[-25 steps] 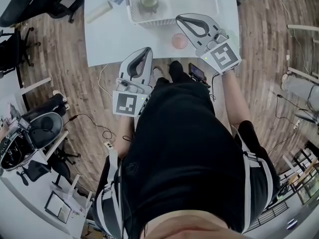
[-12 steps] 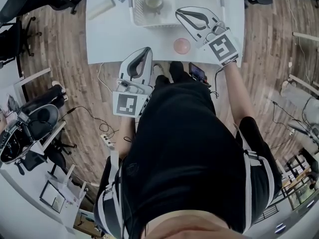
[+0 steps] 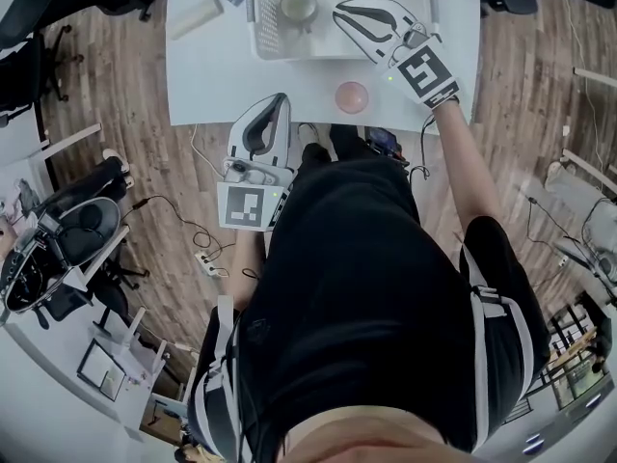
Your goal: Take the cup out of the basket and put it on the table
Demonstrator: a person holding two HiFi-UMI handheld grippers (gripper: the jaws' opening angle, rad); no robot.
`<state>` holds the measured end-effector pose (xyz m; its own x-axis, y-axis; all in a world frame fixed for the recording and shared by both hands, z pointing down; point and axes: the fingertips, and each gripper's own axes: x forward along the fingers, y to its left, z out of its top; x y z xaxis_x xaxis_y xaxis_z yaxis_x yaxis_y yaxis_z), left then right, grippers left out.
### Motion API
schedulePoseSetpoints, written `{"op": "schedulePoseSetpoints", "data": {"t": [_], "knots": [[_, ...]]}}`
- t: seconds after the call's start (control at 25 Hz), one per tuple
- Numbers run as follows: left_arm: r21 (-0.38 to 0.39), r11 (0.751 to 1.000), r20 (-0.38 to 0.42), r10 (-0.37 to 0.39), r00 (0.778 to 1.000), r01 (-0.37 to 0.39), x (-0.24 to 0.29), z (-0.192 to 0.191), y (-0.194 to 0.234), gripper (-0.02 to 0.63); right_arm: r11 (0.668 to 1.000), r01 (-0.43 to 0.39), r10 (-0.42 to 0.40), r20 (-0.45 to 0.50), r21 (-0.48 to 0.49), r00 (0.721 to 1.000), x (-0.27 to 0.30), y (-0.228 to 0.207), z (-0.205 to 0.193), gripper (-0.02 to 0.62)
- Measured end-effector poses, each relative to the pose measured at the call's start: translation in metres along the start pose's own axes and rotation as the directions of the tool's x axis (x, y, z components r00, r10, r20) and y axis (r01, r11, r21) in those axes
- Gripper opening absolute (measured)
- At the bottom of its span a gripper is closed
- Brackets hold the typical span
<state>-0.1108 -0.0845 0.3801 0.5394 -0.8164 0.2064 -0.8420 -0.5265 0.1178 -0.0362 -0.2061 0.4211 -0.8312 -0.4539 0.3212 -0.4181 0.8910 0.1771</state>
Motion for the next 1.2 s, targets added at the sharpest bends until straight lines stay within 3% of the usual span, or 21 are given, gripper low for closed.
{"op": "schedulePoseSetpoints", "data": {"t": [0.2, 0.76, 0.96, 1.2], "knots": [[-0.008, 1.000, -0.012, 0.026, 1.000, -0.026, 0.008, -0.001, 0.007, 0.018, 0.999, -0.047, 0.047, -0.035, -0.004, 0.998, 0.017, -0.012, -0.016, 0.072], [-0.021, 0.998, -0.028, 0.063, 0.998, -0.064, 0.021, 0.000, 0.019, 0.018, 0.986, -0.164, 0.163, -0.128, -0.003, 0.978, 0.057, -0.022, -0.059, 0.110], [-0.029, 0.996, -0.026, 0.081, 0.996, -0.082, 0.020, 0.000, 0.019, 0.018, 0.971, -0.237, 0.226, -0.179, -0.038, 0.958, 0.074, -0.015, -0.078, 0.112], [-0.034, 0.993, -0.032, 0.108, 0.994, -0.109, 0.013, -0.001, 0.023, 0.018, 0.929, -0.354, 0.321, -0.239, -0.107, 0.916, 0.091, 0.000, -0.095, 0.112]]}}
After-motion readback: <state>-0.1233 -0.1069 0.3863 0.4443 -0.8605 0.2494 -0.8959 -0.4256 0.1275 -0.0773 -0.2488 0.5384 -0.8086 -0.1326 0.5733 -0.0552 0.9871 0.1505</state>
